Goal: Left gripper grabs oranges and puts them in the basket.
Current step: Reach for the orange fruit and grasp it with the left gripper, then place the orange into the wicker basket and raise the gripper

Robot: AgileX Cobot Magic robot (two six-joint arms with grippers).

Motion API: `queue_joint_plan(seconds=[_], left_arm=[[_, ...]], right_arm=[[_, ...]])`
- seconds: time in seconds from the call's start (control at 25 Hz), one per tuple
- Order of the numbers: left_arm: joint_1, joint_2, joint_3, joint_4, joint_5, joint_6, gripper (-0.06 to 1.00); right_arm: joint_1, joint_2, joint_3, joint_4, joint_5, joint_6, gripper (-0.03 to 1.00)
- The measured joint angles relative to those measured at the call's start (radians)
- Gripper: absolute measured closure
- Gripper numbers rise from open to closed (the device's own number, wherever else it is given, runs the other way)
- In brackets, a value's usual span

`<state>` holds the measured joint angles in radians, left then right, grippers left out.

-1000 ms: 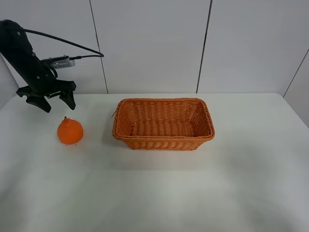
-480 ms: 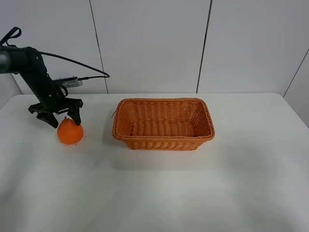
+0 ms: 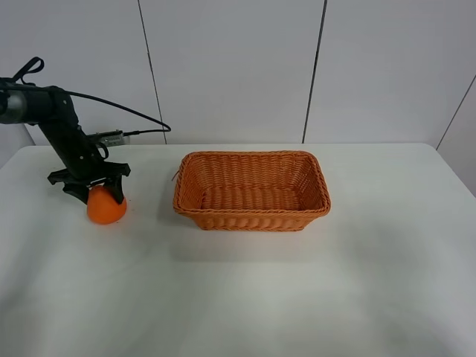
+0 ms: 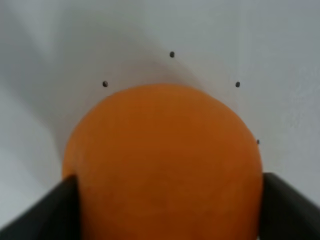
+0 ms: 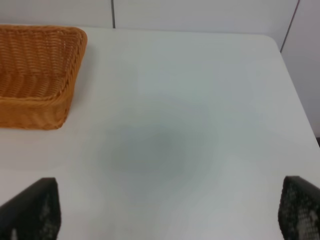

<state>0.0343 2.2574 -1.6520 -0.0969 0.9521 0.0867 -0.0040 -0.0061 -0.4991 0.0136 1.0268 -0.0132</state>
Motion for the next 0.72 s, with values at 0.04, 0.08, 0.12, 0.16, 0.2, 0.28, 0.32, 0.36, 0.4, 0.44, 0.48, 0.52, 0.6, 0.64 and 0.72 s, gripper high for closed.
queue_joint_plan(seconds=[0.04, 0.08, 0.12, 0.16, 0.2, 0.28, 0.32, 0.36, 0.4, 0.44, 0.48, 0.52, 0.6, 0.64, 0.72], left_arm=[[0.0, 0.0, 0.0, 0.0, 0.006, 0.0, 0.44], [0.0, 0.0, 0.0, 0.0, 0.011, 0.0, 0.57], [0.0, -0.005, 0.0, 0.0, 0.015, 0.002, 0.66], [0.0, -0.013, 0.0, 0.0, 0.018, 0.003, 0.71], [0.0, -0.021, 0.0, 0.0, 0.02, 0.003, 0.71], [0.0, -0.048, 0.0, 0.001, 0.026, 0.004, 0.71], [0.0, -0.065, 0.0, 0.002, 0.03, 0.004, 0.71], [0.0, -0.084, 0.0, 0.004, 0.033, 0.004, 0.71], [0.0, -0.11, 0.0, 0.004, 0.035, 0.004, 0.71], [0.0, -0.139, 0.0, 0.004, 0.036, 0.004, 0.71], [0.0, -0.166, 0.0, 0.004, 0.04, 0.004, 0.71], [0.0, -0.197, 0.0, 0.004, 0.041, 0.005, 0.71], [0.0, -0.245, -0.01, 0.004, 0.061, 0.006, 0.71], [0.0, -0.257, -0.021, 0.004, 0.076, 0.006, 0.71], [0.0, -0.267, -0.066, 0.003, 0.128, 0.004, 0.71]], right_arm=[[0.0, 0.0, 0.0, 0.0, 0.0, 0.0, 0.27], [0.0, 0.0, 0.0, 0.0, 0.0, 0.0, 0.27], [0.0, 0.0, 0.0, 0.0, 0.0, 0.0, 0.27], [0.0, 0.0, 0.0, 0.0, 0.0, 0.0, 0.27], [0.0, 0.0, 0.0, 0.0, 0.0, 0.0, 0.27], [0.0, 0.0, 0.0, 0.0, 0.0, 0.0, 0.27], [0.0, 0.0, 0.0, 0.0, 0.0, 0.0, 0.27], [0.0, 0.0, 0.0, 0.0, 0.0, 0.0, 0.27], [0.0, 0.0, 0.0, 0.0, 0.0, 0.0, 0.27], [0.0, 0.0, 0.0, 0.0, 0.0, 0.0, 0.27], [0.0, 0.0, 0.0, 0.0, 0.0, 0.0, 0.27], [0.0, 0.0, 0.0, 0.0, 0.0, 0.0, 0.27], [0.0, 0.0, 0.0, 0.0, 0.0, 0.0, 0.27], [0.0, 0.0, 0.0, 0.0, 0.0, 0.0, 0.27], [0.0, 0.0, 0.0, 0.0, 0.0, 0.0, 0.27]])
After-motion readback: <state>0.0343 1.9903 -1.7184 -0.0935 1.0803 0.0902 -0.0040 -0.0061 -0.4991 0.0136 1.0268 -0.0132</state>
